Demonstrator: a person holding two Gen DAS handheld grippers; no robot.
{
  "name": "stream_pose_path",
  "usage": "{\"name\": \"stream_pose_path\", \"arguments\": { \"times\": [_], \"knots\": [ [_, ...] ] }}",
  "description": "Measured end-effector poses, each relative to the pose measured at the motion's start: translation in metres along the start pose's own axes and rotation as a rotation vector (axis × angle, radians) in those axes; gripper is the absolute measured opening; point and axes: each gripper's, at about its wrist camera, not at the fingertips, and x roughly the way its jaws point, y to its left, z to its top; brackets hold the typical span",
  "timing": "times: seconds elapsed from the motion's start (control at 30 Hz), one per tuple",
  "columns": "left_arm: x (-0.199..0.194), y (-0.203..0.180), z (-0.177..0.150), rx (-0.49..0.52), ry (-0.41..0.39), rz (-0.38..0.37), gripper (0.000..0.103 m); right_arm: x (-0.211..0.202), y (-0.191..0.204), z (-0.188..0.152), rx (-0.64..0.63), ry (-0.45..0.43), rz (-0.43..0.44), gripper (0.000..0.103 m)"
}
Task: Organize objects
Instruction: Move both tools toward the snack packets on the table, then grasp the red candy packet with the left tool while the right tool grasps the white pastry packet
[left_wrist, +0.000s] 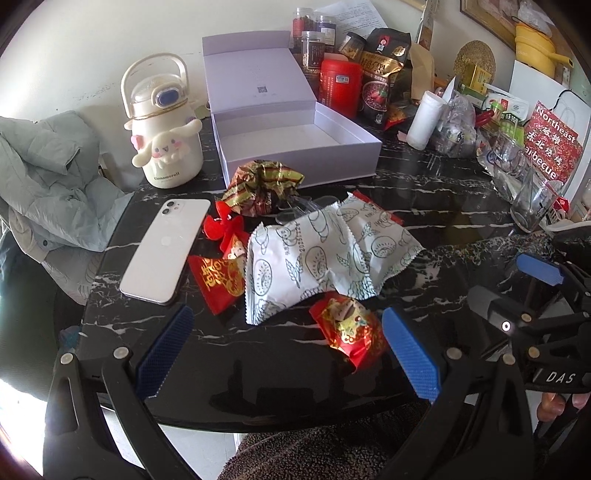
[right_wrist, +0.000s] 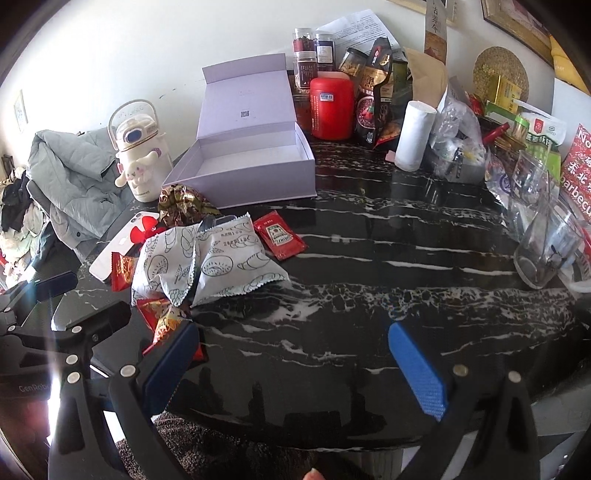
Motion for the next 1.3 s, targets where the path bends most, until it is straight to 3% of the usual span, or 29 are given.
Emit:
{"name": "stream_pose_path", "arguments": {
  "times": [0.53, 0.73, 0.9, 1.1, 1.3],
  "knots": [
    [0.038, -0.028, -0.018, -0.016, 0.103, -0.038, 0.096, 0.021, -0.033, -0.024, 0.046, 0.091, 0.010, 0.103],
    [0.049, -0.038, -0.014, -0.005, 0.116, -0.046, 0.080, 0.029, -0.041, -0.021, 0.060, 0.099, 0.017, 0.103],
    [0.056, -0.037, -0.011, 0.003, 0.137, -0.058, 0.055, 0.039, -0.038, -0.015, 0.045, 0.116, 0.042, 0.103],
    [0.056, -0.027, -0.008, 0.002, 0.145, -0.099, 0.045, 0.050, -0.025, -0.002, 0.012, 0.123, 0.079, 0.103],
    [0.051, -0.008, -0.009, -0.025, 0.163, -0.142, 0.043, 0.056, -0.003, 0.014, -0.056, 0.109, 0.120, 0.103]
  ]
}}
